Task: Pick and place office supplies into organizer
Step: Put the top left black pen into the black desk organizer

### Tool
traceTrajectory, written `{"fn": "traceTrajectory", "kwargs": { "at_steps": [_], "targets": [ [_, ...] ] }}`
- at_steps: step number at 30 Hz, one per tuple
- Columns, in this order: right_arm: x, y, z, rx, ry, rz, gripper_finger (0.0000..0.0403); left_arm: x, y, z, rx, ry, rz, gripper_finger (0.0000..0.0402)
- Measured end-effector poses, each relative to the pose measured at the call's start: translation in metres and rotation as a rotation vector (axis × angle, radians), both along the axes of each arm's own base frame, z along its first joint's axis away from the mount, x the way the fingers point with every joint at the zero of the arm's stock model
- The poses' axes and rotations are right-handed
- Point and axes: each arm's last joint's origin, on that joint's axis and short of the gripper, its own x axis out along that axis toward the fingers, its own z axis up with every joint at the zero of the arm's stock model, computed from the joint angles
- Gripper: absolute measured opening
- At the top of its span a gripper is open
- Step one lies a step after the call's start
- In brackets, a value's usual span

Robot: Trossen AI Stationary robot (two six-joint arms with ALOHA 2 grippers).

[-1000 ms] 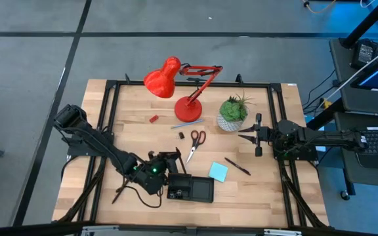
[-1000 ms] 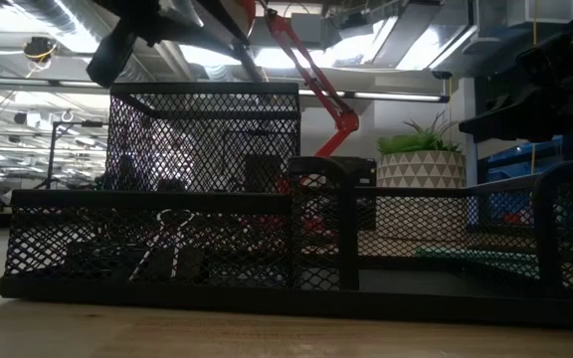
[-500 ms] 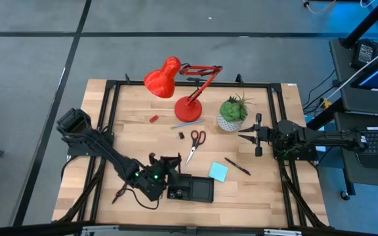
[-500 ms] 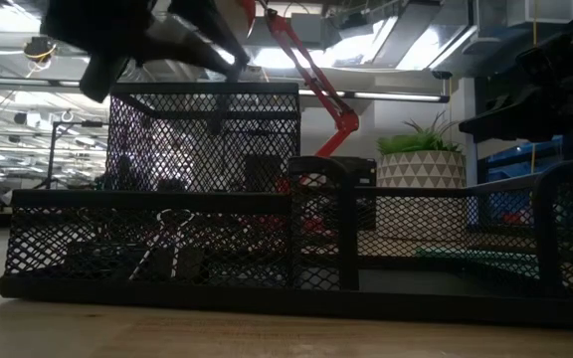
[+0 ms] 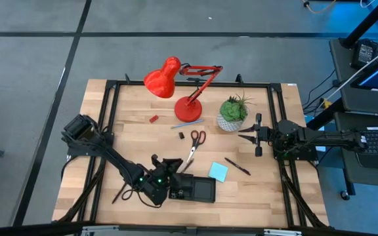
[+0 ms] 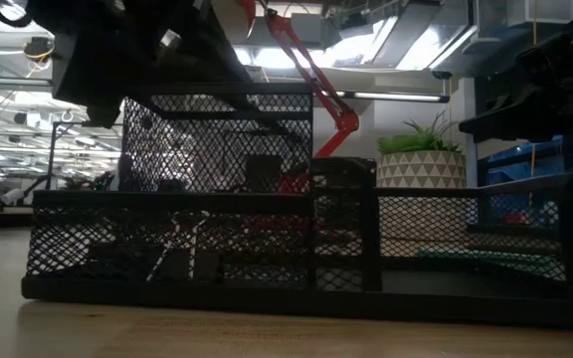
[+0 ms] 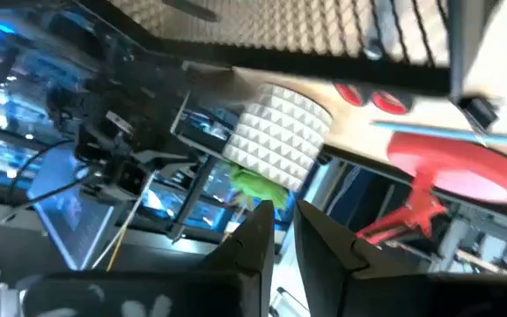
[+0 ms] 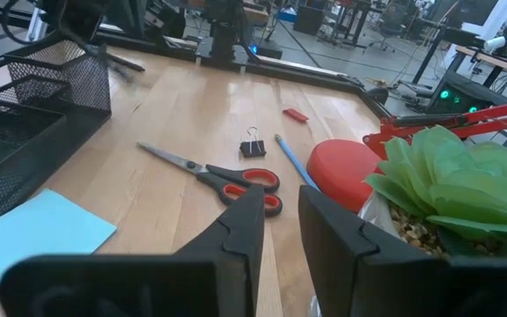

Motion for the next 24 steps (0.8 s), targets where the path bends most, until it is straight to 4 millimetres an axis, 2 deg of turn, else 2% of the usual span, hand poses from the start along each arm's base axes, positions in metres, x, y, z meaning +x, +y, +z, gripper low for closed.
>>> {"fn": "traceTrajectory", "kwargs": {
  "at_steps": [7,19,21,24],
  "targets": [
    [0.0,0.0,0.0,0.001,0.0,0.0,0.0078,-0.003,-0.011,0.004,-0.043,-0.046,-0.039,0.0031],
    [0.0,0.0,0.0,0.003,0.0,0.0,0.0078,-0.003,-0.012,0.005,-0.112,-0.105,-0.013,0.0032],
    [0.0,0.0,0.0,0.003,0.0,-0.001,0.0078,-0.001,-0.013,0.008,-0.197,-0.198,0.019,0.0033],
    [0.0,0.0,0.0,0.003,0.0,0.0,0.0078,0.003,-0.015,0.018,-0.363,-0.445,0.118,0.0037]
  ]
}}
